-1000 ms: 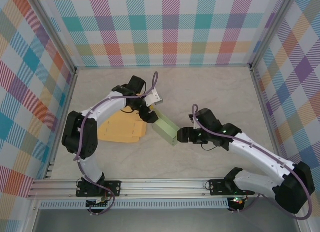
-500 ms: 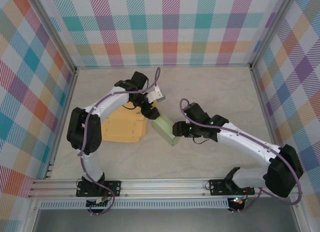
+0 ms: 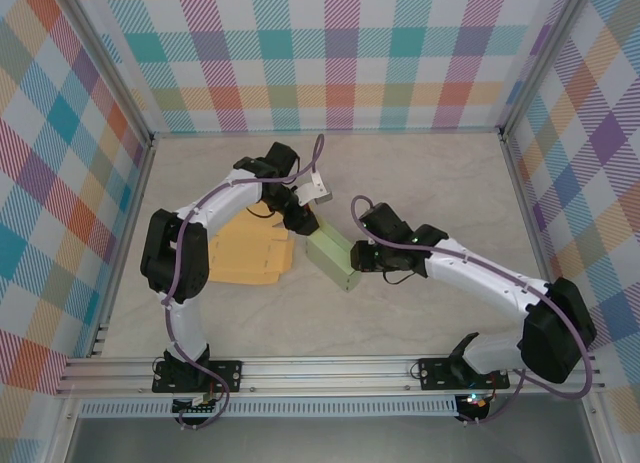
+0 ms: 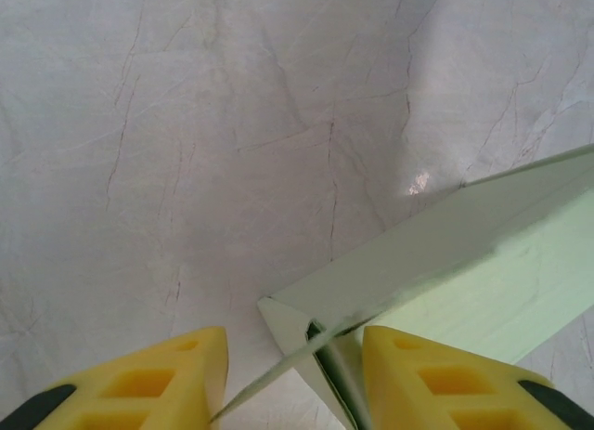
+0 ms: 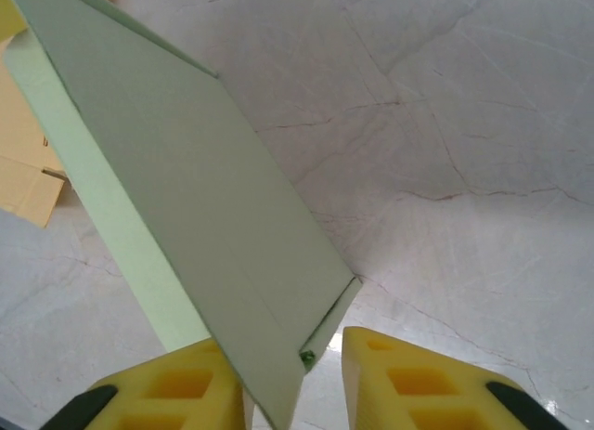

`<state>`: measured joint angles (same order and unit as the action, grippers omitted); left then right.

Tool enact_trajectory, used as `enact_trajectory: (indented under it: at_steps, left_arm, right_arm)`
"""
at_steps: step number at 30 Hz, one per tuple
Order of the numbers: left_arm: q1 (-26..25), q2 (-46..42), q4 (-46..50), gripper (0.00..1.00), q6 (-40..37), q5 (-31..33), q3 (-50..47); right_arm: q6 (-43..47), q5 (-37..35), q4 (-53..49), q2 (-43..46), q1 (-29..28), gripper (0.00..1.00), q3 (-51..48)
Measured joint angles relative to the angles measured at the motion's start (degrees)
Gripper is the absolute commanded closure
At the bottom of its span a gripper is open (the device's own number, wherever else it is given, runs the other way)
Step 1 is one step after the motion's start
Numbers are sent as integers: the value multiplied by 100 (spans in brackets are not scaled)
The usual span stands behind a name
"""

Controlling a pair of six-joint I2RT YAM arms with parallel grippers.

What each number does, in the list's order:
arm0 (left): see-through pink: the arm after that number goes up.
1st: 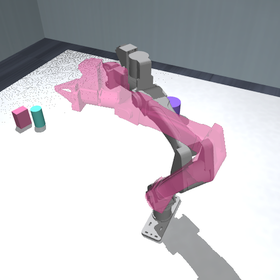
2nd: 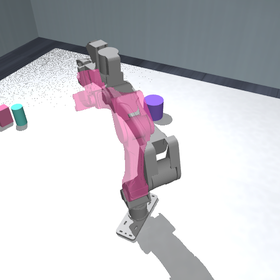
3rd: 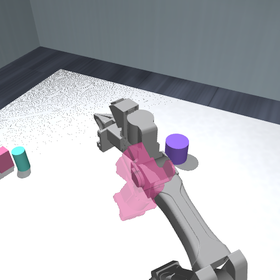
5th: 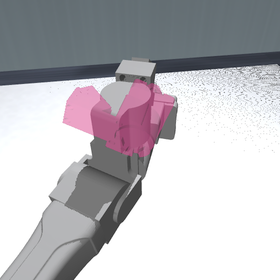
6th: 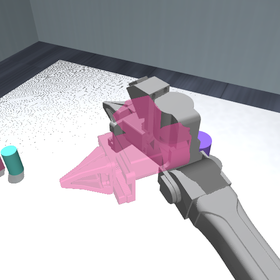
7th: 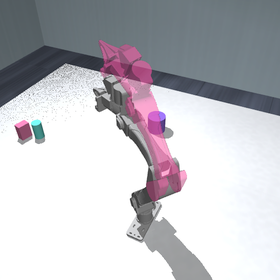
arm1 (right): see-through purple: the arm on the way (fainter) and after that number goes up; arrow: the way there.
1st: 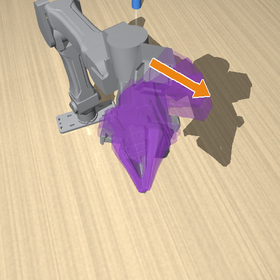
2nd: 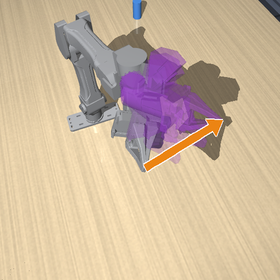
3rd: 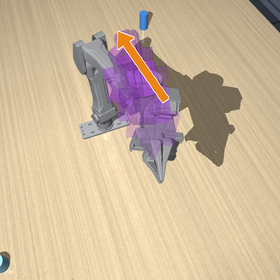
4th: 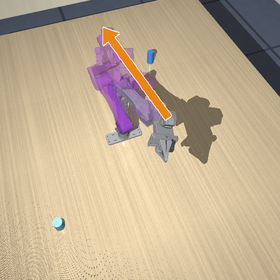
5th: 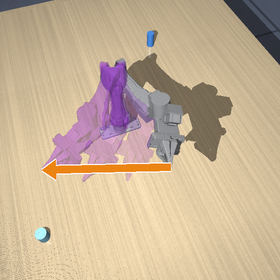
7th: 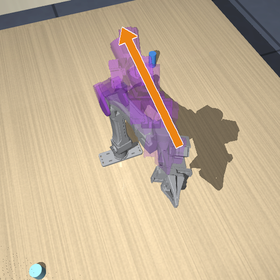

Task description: Fold the paper box

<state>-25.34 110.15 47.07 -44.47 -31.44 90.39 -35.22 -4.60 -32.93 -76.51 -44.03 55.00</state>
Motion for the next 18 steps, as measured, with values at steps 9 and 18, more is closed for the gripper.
enact_trajectory:
  at_steps: [9,18]
  left_arm:
    - [4,-186,-129,49,345,48,-205]
    - [15,-1034,-769,36,787,721,-745]
  right_arm:
    - [313,-299,-203,-199,-2,85,339]
    - [1080,-542,-269,-361,-11,90,448]
